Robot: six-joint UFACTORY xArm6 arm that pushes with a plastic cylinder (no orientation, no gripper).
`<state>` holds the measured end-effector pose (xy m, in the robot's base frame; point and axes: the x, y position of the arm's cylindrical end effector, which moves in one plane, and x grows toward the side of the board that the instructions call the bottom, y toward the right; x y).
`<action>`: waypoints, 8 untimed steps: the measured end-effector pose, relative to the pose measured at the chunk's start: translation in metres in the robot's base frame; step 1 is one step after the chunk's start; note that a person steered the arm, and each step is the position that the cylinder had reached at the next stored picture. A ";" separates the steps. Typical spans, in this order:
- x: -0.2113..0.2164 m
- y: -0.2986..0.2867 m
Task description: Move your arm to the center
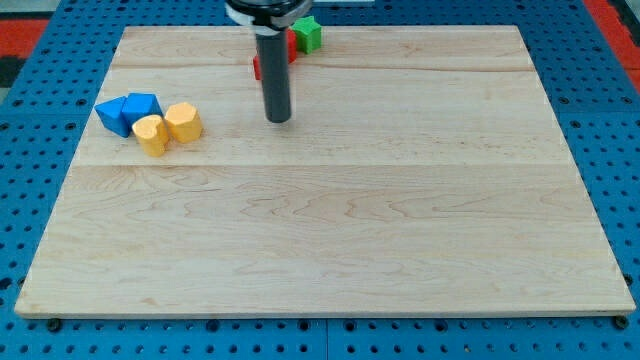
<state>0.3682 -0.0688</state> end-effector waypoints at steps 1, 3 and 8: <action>0.000 -0.023; 0.004 0.009; 0.005 0.026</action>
<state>0.3736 -0.0432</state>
